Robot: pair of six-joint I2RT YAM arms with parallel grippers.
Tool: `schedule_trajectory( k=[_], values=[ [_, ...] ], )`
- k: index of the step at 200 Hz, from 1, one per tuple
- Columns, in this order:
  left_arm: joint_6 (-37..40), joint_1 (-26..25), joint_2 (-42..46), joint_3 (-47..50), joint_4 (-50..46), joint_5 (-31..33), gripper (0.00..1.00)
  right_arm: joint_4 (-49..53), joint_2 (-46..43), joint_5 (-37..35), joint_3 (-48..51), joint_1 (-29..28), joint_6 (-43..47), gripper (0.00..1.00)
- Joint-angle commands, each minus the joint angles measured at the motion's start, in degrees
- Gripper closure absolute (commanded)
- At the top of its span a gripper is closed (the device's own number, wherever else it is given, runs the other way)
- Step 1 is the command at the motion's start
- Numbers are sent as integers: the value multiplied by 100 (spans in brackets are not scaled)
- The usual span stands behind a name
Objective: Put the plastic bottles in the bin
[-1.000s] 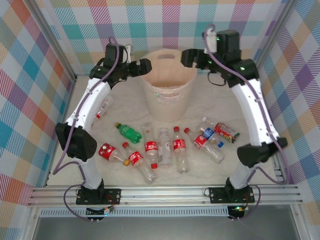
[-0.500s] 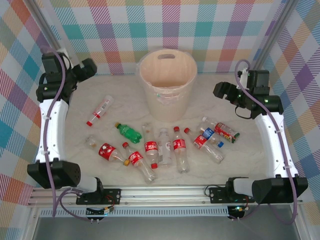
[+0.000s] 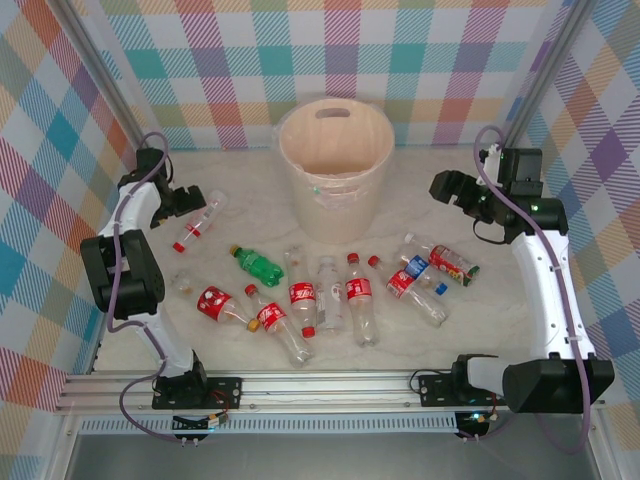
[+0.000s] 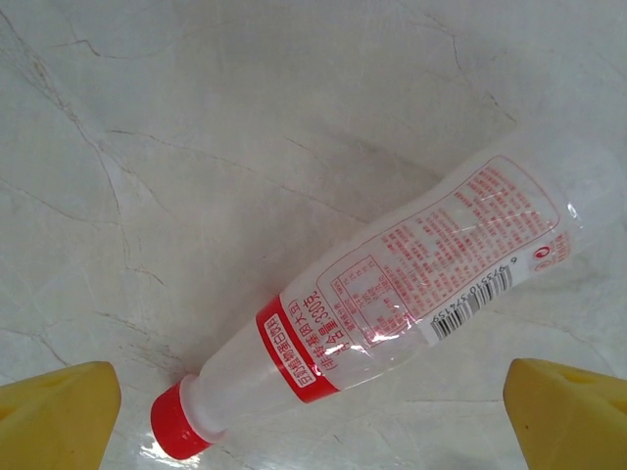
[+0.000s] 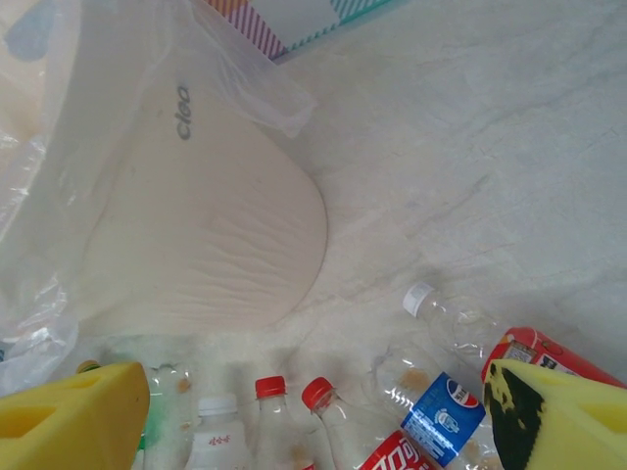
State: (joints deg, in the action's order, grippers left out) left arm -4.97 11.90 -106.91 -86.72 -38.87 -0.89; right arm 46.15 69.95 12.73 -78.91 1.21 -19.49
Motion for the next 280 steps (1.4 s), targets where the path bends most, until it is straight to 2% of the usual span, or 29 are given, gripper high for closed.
schedule_trajectory(
  k=[1,122,142,181,215,256,280],
  values=[
    [436,-20,-203,16,-54,-59,0,-90,-101,149,129,82,-54,11],
    [928,-477,-1744,-1054,-741,20,1,-106,-59,178,131,111,-187,12],
    [928,-533,-1816,-1080,-741,114,6,-78,-70,140,148,118,-192,12],
    [889,-531,-1783,-1047,-688,99,25,-143,-17,227,157,116,-252,12],
    [858,-540,-1688,-986,-606,84,37,-135,-20,230,122,117,-251,12],
    [752,-599,-1642,-987,-625,9,39,-20,-420,4,372,137,-166,12],
    [666,-636,-1431,-849,-538,-34,39,99,-417,120,334,175,-146,12]
  ],
)
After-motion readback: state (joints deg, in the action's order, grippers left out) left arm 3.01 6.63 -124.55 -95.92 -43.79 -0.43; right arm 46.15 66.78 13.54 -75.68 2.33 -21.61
